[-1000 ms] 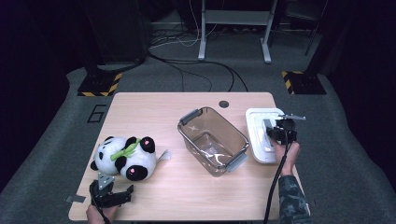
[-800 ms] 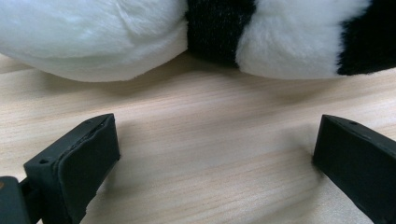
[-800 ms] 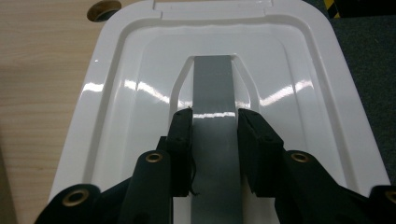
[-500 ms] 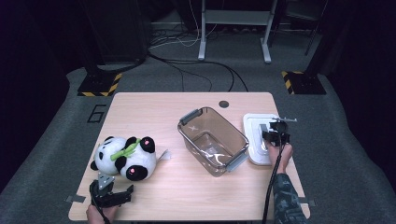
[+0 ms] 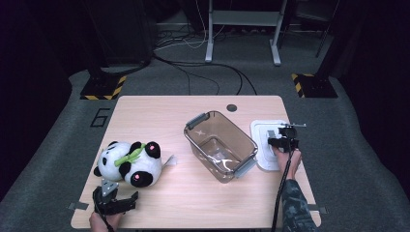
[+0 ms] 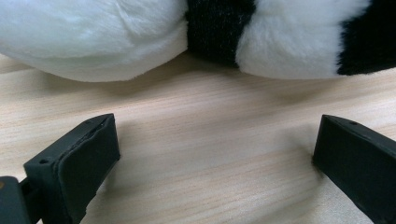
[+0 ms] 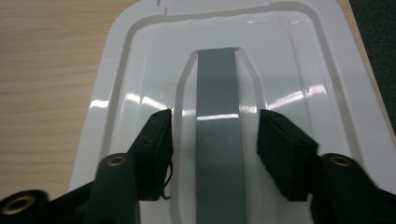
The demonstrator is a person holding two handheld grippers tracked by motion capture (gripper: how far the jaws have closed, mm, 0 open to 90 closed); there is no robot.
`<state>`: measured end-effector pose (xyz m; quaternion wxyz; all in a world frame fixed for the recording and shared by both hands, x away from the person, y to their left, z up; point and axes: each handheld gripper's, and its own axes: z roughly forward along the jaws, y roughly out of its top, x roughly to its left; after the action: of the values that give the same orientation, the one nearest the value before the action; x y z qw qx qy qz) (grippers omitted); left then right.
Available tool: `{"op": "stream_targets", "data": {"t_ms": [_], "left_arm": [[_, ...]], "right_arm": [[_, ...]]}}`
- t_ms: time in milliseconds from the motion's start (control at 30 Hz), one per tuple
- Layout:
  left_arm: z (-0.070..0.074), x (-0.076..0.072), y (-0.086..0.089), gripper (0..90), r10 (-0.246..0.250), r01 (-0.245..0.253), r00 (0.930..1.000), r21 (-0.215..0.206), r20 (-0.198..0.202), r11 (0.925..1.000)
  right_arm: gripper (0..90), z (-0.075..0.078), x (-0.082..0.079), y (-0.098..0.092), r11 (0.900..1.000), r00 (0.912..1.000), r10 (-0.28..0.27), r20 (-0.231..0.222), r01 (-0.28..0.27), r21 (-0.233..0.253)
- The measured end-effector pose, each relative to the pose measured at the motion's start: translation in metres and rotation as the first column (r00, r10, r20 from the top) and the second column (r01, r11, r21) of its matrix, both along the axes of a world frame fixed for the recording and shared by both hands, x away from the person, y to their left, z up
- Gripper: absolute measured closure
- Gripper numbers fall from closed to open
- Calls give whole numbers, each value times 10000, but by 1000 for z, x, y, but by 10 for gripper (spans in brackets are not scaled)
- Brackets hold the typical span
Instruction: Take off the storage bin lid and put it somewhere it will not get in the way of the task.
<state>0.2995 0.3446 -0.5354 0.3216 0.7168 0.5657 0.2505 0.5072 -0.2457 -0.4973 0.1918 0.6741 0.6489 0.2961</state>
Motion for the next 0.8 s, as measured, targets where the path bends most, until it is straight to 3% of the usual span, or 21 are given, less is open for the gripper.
{"op": "stream_targets", "data": {"t_ms": [67, 167, 300, 400, 800], "left_arm": [[0, 0, 0, 0, 2, -2, 10000, 7, 5, 10000], [0, 0, 0, 0, 19, -19, 10000, -5, 55, 10000], [0, 0, 0, 0, 9, -9, 10000, 2, 50, 10000], [0, 0, 0, 0, -5, 5, 10000, 6, 43, 10000], [-1, 1, -1, 0, 60, -60, 9999, -48, 118, 10000]], "right_arm": [[310, 4, -5, -2, 9998, 9999, -125, 21, 125, 184], [204, 9, -15, -6, 9998, 9989, 167, 432, -161, -152], [104, 15, -32, -12, 9988, 9955, 487, 818, -488, -4], [5, 17, -46, -14, 9977, 9923, 674, 1038, -660, -171], [0, 19, -100, -14, 9906, 9782, 1364, 1568, -1353, -175]]}}
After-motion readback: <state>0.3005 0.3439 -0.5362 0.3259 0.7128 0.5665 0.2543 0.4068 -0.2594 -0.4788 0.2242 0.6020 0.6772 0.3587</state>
